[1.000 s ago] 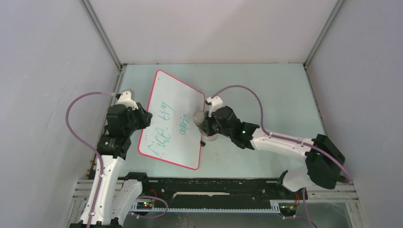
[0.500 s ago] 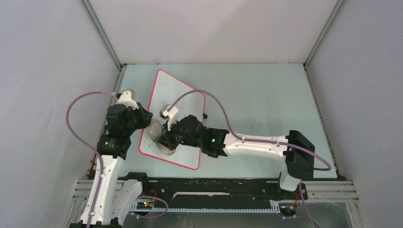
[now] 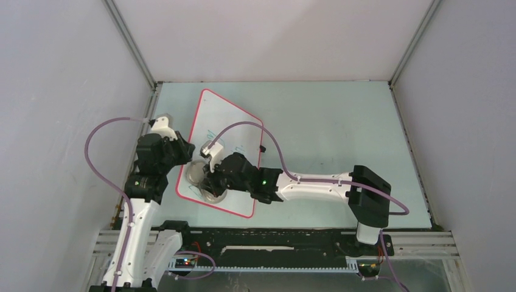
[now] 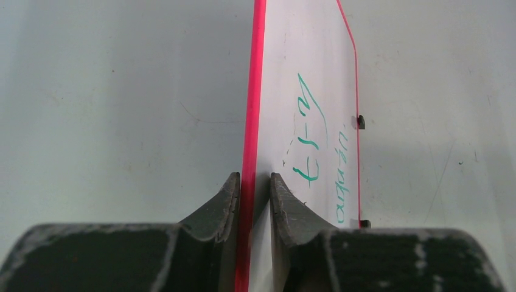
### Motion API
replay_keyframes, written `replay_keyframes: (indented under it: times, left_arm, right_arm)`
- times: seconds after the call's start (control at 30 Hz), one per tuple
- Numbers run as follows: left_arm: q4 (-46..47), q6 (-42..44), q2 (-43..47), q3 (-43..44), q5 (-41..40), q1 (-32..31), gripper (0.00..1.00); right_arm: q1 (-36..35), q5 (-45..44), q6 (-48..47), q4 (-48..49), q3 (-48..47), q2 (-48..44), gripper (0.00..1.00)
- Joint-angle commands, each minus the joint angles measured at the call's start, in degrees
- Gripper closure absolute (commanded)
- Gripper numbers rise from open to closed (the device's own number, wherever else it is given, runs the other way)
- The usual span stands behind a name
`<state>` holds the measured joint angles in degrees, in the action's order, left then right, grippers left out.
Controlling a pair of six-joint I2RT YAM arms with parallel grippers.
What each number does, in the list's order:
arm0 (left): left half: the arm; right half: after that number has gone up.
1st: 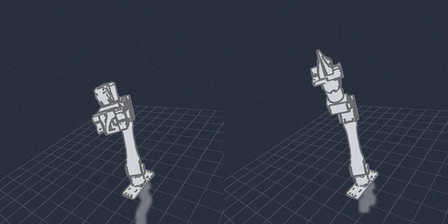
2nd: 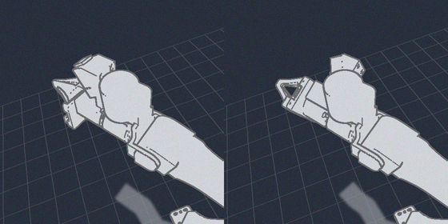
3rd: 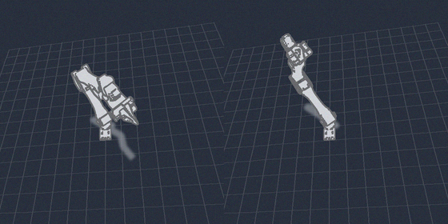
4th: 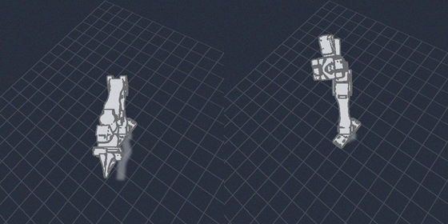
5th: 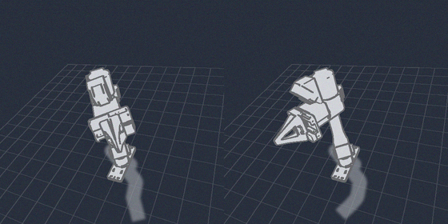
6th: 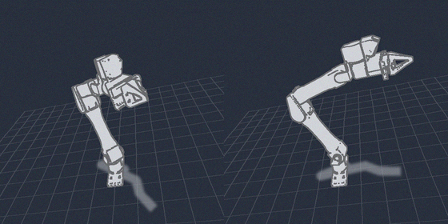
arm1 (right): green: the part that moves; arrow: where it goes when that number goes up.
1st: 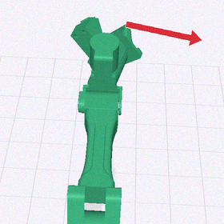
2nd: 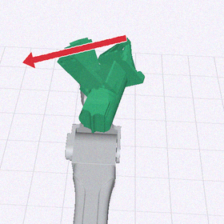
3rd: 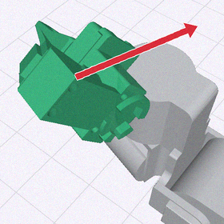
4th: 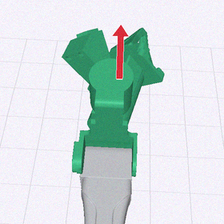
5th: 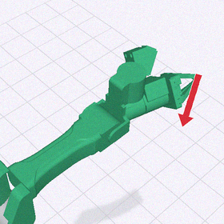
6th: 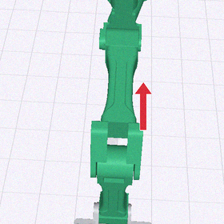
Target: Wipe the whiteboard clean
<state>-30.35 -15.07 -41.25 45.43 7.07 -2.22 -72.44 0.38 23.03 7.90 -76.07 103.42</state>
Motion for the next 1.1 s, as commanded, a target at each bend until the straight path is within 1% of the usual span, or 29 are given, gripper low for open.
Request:
replay_keyframes:
  times: [0.0, 0.23, 0.37, 0.47, 0.6, 0.73, 0.87, 0.93, 1.07]
  left_arm:
    - [0.6, 1.0, 0.3, -1.3, -1.2, 0.0, 1.00]
    - [0.7, 0.6, 0.7, -1.4, -1.6, 0.1, 1.00]
    - [0.8, 0.5, 0.5, -1.3, -1.3, 0.0, 1.00]
    - [0.8, 0.4, 0.5, -1.4, -1.4, 0.0, 1.00]
    - [0.6, 0.4, 0.7, -1.3, -2.0, 0.0, 1.00]
    - [0.6, 0.2, 1.2, -1.5, -3.2, 0.0, 1.00]
    - [0.5, 0.2, 1.3, -1.6, -3.4, 0.0, 1.00]
    - [0.4, 0.2, 1.2, -1.6, -3.4, 0.1, 1.00]
    - [0.5, 0.1, 1.3, -1.6, -3.1, 0.0, 1.00]
  right_arm:
    - [1.8, -4.7, 0.9, -1.3, 2.9, 2.5, 1.00]
    - [4.0, -6.8, 2.7, -0.5, 12.8, 0.4, 1.00]
    - [4.0, -7.6, 4.5, 2.2, 20.4, -1.8, 1.00]
    - [3.6, -7.7, 4.6, 3.7, 21.7, -2.4, 1.00]
    - [2.9, -5.7, 3.2, 6.6, 18.7, -2.7, 1.00]
    - [1.2, -3.8, 0.0, 7.0, 10.0, -1.7, 1.00]
    - [0.0, 0.4, -0.6, 6.4, 0.5, 1.4, 1.00]
    - [-0.4, 1.2, -0.9, 6.2, -1.3, 2.8, 1.00]
    - [-0.3, 0.1, -0.3, 3.9, -0.6, 4.0, 1.00]
